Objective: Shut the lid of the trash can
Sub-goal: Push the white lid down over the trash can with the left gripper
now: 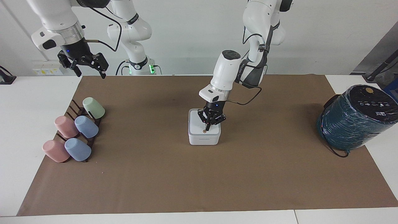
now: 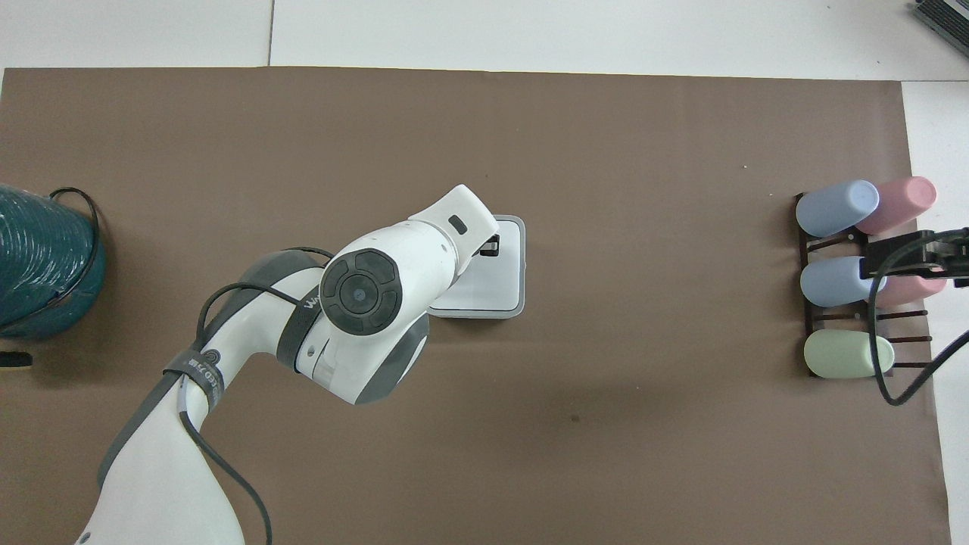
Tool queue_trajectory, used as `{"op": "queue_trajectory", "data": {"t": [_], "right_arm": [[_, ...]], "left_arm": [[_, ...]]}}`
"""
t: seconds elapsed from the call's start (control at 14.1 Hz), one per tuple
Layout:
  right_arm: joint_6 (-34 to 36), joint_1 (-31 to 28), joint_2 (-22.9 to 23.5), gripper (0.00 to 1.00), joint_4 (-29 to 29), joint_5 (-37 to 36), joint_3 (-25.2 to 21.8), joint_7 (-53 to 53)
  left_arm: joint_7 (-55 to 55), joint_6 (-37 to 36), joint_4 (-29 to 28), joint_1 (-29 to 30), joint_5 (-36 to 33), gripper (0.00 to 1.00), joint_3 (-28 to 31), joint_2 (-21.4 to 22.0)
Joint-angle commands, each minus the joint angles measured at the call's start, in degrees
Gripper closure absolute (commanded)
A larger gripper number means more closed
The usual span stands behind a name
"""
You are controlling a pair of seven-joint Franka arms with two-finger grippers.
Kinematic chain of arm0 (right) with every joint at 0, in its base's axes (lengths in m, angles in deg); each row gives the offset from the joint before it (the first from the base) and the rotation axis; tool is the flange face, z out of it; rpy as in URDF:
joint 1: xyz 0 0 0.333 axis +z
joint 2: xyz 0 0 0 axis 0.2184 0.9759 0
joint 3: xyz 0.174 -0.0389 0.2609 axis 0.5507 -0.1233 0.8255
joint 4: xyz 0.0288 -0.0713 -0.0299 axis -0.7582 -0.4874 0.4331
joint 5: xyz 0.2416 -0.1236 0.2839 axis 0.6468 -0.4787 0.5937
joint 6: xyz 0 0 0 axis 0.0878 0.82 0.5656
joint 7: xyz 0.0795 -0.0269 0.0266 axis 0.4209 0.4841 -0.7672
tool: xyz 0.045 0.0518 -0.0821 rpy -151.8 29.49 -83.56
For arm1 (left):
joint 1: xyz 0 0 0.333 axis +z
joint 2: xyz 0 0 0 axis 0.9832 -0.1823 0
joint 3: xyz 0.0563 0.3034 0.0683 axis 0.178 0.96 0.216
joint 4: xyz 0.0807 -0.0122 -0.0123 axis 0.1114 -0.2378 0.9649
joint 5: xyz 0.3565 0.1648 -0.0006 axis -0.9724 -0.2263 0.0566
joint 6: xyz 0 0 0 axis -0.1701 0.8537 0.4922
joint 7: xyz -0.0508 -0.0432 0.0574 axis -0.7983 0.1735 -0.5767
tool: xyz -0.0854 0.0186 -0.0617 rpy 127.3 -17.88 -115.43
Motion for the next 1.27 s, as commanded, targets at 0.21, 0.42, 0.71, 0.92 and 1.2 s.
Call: {"op": "queue_trajectory", "data": {"t": [0.21,0.42,0.71,0.92,1.2], "right_arm": [[-1.0,-0.6,-1.6,0.00,-1.9,-1.1,0.4,-1.0],[-0.8,-0.6,-1.5,0.00,-1.8,-1.1,0.4,-1.0],[-0.9,-0.4,-1.5,0.00,-1.8,-1.6,0.3,-1.1],[-1.0,-0.1,-1.5,0.00,-1.8,-3.4,0.4,-1.1],[-0.8,-0.6,-1.6,0.00,-1.8,-2.5,0.4,-1.1]], "left_arm": [[-0.7,-2.4,0.6,-1.0,-0.6,1.00,0.0,-1.4],[-0.6,-8.0,0.7,-1.4,-0.6,1.00,0.1,1.9],[0.0,-16.8,0.4,-0.5,-0.7,1.00,0.4,6.9],[0.7,-22.0,-0.2,1.3,-1.1,1.00,0.4,8.8],[4.0,-27.5,-1.4,6.9,-1.1,0.85,0.4,12.6]]}}
